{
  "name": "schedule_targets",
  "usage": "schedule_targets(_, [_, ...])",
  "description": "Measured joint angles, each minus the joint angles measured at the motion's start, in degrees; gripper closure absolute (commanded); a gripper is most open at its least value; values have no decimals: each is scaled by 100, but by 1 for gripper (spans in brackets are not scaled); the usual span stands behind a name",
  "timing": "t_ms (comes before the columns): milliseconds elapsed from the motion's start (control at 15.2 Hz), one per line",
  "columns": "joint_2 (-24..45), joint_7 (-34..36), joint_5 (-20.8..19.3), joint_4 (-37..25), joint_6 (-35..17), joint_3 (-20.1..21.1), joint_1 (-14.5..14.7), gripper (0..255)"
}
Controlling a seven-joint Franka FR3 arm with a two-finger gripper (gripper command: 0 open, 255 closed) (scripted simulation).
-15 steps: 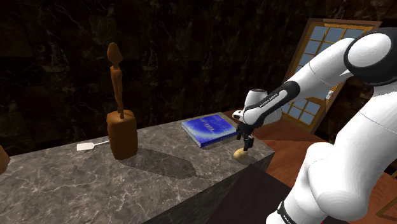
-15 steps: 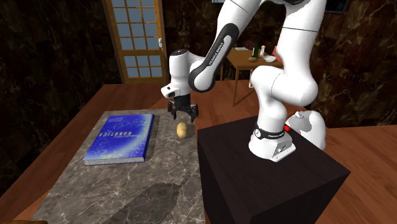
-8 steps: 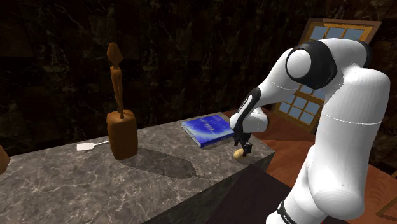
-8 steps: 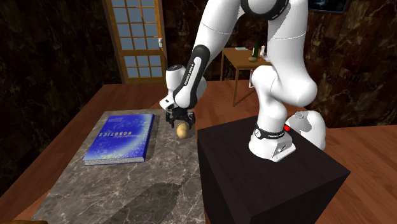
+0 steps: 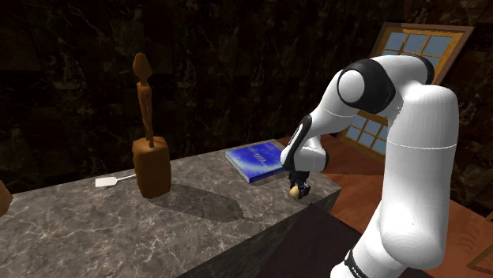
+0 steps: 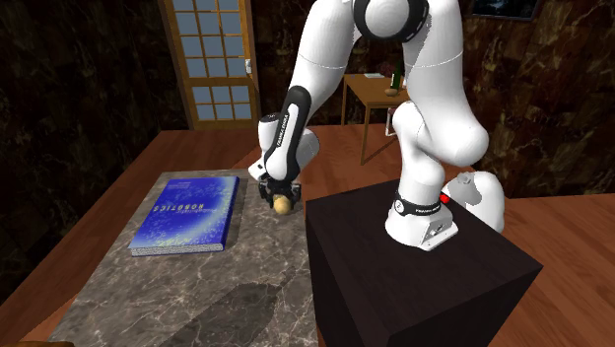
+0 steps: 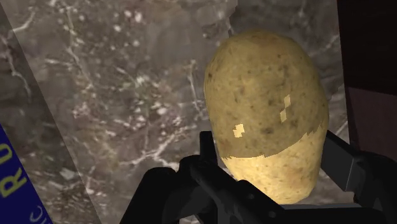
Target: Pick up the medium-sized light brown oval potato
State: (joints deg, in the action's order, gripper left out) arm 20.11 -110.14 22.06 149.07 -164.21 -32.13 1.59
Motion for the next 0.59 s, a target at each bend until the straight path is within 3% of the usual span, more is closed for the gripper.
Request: schedule_targets(594, [15,-23,30,-6,-17,39,-26,255])
